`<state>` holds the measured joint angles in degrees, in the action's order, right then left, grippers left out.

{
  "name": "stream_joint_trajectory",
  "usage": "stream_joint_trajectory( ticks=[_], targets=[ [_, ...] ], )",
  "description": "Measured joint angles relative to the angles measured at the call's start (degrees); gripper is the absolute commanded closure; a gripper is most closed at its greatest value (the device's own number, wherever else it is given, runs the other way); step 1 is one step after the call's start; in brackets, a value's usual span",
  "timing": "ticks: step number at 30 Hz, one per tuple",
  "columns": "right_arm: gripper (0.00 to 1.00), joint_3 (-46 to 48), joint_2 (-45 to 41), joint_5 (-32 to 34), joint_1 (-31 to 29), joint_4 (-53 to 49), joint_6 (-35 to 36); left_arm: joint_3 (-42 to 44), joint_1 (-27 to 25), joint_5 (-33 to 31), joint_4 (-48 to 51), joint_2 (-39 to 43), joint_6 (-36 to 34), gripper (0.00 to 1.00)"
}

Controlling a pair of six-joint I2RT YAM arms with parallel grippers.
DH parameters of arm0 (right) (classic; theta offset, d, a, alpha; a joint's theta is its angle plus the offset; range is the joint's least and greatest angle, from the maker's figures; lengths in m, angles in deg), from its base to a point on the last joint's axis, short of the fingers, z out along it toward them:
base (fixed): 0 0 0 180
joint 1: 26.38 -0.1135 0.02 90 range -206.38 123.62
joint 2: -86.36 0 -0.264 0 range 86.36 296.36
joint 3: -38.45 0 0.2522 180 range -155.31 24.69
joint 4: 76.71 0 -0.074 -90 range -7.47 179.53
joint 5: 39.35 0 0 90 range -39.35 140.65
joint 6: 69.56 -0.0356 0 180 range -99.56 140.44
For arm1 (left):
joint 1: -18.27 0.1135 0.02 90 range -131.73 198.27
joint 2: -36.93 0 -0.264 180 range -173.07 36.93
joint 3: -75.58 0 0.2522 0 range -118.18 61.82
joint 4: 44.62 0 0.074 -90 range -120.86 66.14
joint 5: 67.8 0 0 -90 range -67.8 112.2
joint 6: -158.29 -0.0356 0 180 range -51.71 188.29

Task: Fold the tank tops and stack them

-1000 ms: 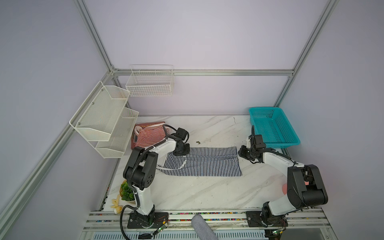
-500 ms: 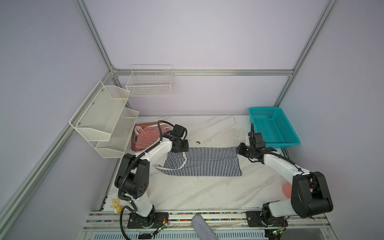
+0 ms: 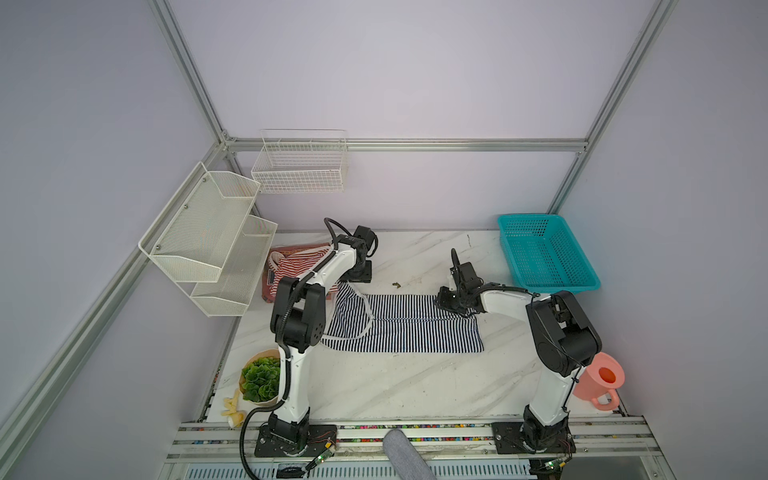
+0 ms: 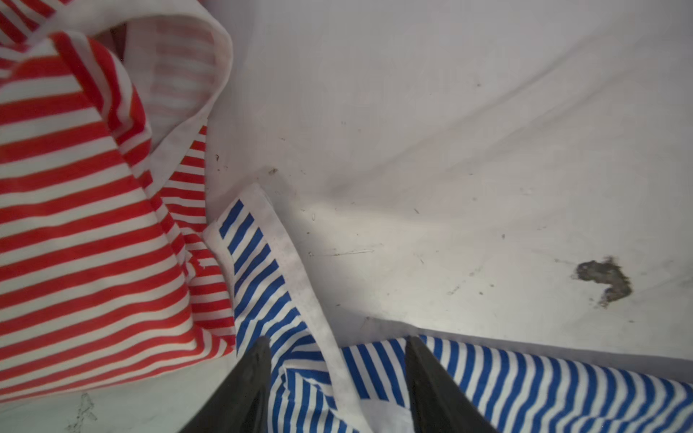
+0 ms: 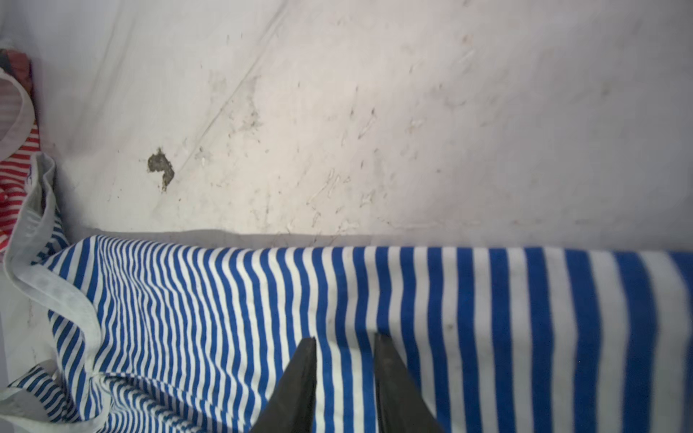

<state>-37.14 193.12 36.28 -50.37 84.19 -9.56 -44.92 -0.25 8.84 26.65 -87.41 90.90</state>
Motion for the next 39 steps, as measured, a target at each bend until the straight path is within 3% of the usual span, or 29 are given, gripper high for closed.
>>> stream_joint_trajectory(
  ticks=[12,24,31,35,39],
  targets=[
    [0.7,-1.31,1.7,0.55,0.66,0.11,-0.2,-6.08,1.97,-1.31,5.57,-7.23,-1.88,0.36],
    [0.7,-0.5,1.57,1.84,2.49,1.66,-0.17,-18.88,3.89,-0.66,6.36,-13.7,-1.9,0.36],
    [0.7,-0.5,1.55,2.14,2.58,1.66,-0.09,-19.58,3.87,0.5,7.02,-15.87,-2.78,0.4],
    [0.7,-0.5,1.55,2.14,2.58,1.66,0.09,-19.58,3.89,0.02,7.5,-16.9,-2.89,0.45],
    [0.7,-0.42,1.44,2.82,2.69,1.62,0.26,-19.58,3.89,-0.42,7.37,-17.11,-3.02,0.6]
  ],
)
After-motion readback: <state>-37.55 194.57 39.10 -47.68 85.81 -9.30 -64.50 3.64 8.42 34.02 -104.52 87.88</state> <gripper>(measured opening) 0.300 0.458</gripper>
